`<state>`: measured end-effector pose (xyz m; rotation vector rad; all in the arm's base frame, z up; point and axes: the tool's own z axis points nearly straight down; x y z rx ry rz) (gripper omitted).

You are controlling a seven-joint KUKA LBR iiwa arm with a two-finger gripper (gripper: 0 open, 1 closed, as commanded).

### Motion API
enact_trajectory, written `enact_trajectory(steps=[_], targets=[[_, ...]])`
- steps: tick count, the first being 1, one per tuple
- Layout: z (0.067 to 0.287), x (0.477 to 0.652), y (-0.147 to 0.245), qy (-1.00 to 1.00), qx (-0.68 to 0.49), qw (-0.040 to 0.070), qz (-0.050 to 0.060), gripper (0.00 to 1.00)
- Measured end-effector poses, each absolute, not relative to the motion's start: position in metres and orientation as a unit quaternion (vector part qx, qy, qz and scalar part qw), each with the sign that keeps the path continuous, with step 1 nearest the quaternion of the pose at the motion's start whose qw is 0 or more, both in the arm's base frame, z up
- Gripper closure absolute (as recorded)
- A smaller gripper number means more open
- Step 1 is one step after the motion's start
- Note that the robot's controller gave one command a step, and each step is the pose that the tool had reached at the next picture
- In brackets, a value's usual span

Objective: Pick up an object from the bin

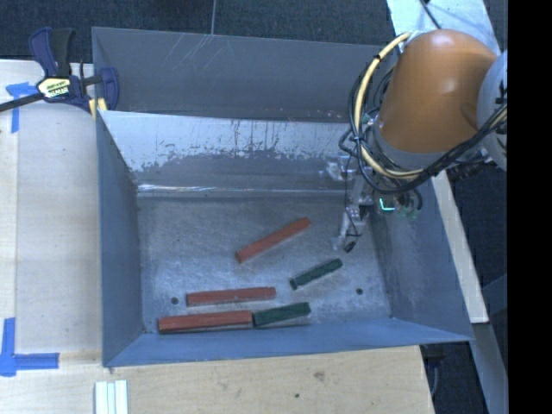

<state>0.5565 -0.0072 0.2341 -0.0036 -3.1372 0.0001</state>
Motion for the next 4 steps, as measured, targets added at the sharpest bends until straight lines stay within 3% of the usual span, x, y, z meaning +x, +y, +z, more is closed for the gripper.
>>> enact_trajectory(steps=[1,2,3,4], targets=[[0.067,0.618,0.064,-0.998,0.06,0.001,0.0,0.0],[0.102,0.607,0.055,-0.998,0.059,-0.001,0.0,0.0],[0.101,0.626,0.027,-0.978,0.207,-0.003,0.001,0.0],[0.07,0.628,0.053,-0.938,0.348,0.0,0.0,0.0]])
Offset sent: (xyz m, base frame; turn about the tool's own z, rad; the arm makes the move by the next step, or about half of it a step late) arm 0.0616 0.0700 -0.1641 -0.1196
